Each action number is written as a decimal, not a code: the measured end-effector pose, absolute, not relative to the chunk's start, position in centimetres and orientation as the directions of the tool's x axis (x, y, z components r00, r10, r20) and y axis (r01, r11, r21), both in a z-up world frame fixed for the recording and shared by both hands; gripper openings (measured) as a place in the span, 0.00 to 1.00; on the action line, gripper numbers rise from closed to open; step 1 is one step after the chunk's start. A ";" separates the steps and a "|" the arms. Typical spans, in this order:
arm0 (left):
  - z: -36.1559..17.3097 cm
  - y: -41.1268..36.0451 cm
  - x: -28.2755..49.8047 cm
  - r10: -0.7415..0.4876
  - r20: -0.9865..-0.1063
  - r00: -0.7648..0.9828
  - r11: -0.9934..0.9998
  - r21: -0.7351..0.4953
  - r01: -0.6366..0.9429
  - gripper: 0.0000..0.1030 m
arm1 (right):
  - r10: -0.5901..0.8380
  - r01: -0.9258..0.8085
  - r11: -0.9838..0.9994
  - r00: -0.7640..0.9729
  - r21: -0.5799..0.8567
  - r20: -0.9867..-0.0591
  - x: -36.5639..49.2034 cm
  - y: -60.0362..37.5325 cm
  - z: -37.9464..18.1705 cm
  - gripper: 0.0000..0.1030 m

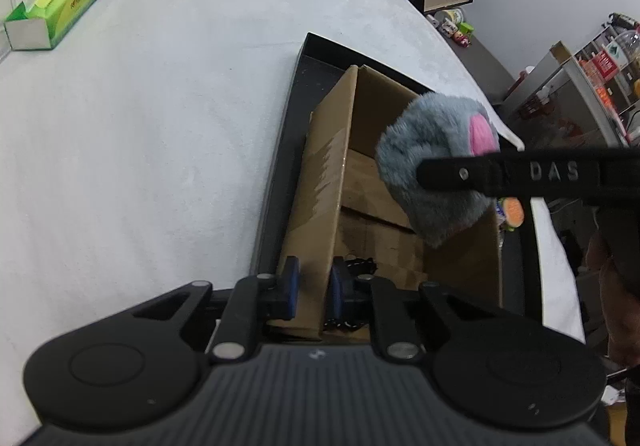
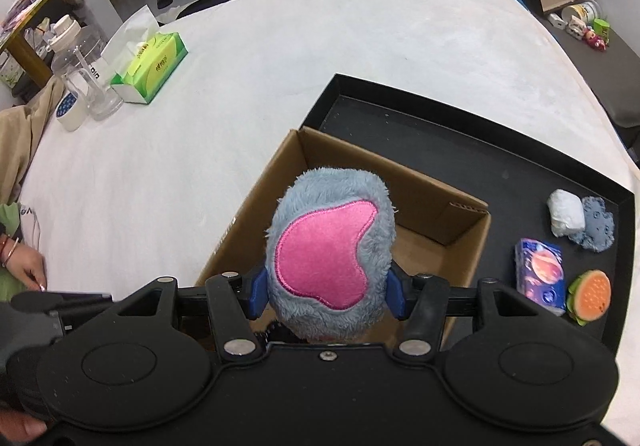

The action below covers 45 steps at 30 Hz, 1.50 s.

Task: Organize soft objects
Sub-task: 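Lower the grey plush into the cardboard box and release it, then move the right gripper to the bag of clear beads and grasp it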

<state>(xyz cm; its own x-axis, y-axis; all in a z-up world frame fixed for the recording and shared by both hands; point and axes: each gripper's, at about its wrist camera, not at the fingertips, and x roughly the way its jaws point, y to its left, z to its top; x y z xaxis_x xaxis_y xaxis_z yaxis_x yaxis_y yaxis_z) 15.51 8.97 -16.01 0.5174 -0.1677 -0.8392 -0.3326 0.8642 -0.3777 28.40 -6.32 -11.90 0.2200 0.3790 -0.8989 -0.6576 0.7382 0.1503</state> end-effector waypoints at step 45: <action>-13.6 4.9 17.6 -0.054 -0.885 0.463 0.956 -0.180 -0.232 0.72 | 0.470 -0.512 0.811 0.279 0.284 -0.838 29.2 -18.7 -10.1 0.94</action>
